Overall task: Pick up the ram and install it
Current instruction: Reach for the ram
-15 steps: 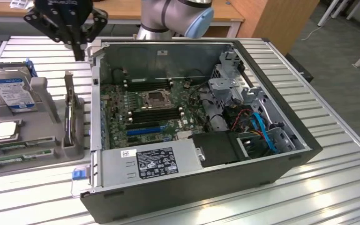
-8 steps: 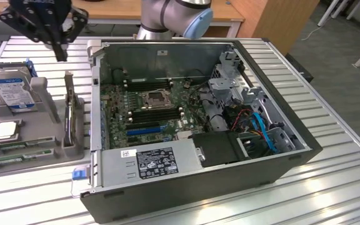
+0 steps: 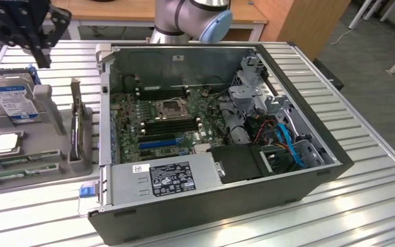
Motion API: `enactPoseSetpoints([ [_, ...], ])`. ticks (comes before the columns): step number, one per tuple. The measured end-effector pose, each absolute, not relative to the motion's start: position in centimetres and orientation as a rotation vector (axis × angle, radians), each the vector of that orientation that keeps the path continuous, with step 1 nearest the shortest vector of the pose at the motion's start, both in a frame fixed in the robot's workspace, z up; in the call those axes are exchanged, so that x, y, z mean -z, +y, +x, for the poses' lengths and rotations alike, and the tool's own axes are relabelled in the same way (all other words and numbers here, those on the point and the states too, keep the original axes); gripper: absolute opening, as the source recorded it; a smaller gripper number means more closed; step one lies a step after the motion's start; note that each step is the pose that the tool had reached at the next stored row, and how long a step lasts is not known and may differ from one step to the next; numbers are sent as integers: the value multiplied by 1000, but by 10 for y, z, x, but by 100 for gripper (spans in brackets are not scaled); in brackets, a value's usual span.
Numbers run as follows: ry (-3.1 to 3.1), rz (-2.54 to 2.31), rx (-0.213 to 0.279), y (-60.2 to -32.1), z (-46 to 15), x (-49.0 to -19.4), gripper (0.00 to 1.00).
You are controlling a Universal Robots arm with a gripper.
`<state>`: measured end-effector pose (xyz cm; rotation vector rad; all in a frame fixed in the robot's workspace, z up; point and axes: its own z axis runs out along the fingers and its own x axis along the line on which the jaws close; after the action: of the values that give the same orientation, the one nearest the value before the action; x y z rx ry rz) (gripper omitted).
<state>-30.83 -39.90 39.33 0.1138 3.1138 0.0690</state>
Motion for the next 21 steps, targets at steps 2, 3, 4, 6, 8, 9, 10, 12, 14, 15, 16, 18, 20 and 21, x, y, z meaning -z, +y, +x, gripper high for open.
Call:
enactPoseSetpoints([
  [2,3114,113,-69,-399,-317,-393,11],
  [3,3114,113,-69,-399,-322,-393,11],
  [4,3114,113,-69,-399,-326,-393,11],
  [6,3114,113,-69,-399,-336,-393,11],
  [8,3114,113,-69,-399,-345,-393,11],
  [9,3114,113,-69,-399,-349,-393,11],
  [10,3114,113,-69,-399,-354,-393,11],
  [12,3114,113,-69,-399,-363,-393,11],
  [14,3114,113,-69,-399,-372,-393,11],
  [15,3114,113,-69,-399,-376,-393,11],
  [16,3114,113,-69,-399,-380,-393,11],
  [18,3114,113,-69,-399,-381,-393,11],
  [20,3114,113,-69,-399,-381,-393,11],
  [21,3114,113,-69,-399,-381,-393,11],
])
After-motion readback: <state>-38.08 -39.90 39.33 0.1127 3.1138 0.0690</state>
